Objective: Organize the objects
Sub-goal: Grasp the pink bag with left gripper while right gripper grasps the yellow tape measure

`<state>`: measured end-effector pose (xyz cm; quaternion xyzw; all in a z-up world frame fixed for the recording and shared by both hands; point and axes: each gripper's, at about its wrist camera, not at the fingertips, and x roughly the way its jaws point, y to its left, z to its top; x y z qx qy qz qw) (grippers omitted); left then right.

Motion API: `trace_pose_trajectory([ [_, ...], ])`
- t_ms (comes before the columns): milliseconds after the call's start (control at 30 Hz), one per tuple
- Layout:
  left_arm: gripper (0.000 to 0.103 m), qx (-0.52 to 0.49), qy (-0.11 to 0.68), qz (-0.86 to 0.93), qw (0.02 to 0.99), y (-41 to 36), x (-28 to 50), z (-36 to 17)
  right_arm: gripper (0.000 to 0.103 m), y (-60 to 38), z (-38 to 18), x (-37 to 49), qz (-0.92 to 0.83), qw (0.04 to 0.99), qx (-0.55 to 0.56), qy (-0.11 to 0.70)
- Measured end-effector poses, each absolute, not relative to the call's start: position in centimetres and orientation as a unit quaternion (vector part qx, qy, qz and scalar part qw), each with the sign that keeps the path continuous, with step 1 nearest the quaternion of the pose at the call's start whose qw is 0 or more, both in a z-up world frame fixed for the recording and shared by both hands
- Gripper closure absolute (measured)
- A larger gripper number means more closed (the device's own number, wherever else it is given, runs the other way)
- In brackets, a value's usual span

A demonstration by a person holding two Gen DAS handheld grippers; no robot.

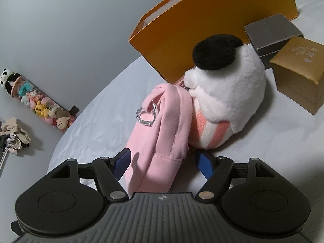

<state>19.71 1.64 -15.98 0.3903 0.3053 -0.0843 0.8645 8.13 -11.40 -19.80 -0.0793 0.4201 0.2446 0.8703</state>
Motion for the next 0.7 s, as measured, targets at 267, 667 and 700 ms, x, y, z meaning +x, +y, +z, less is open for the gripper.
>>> trace_pose_trajectory([
  [267, 0.046, 0.37, 0.327, -0.074, 0.867, 2.3, 20.1, -15.3, 0.045, -12.0, -19.6, 7.7, 0.251, 0.871, -0.081, 0.415],
  [667, 0.061, 0.295, 0.333, -0.077, 0.892, 4.0, 18.2, -12.4, 0.045, -14.8, -19.2, 7.9, 0.227, 0.878, -0.075, 0.415],
  [700, 0.061, 0.289, 0.333, -0.079, 0.894, 4.0, 17.9, -12.2, 0.045, -15.2, -19.2, 7.9, 0.223, 0.879, -0.074, 0.415],
])
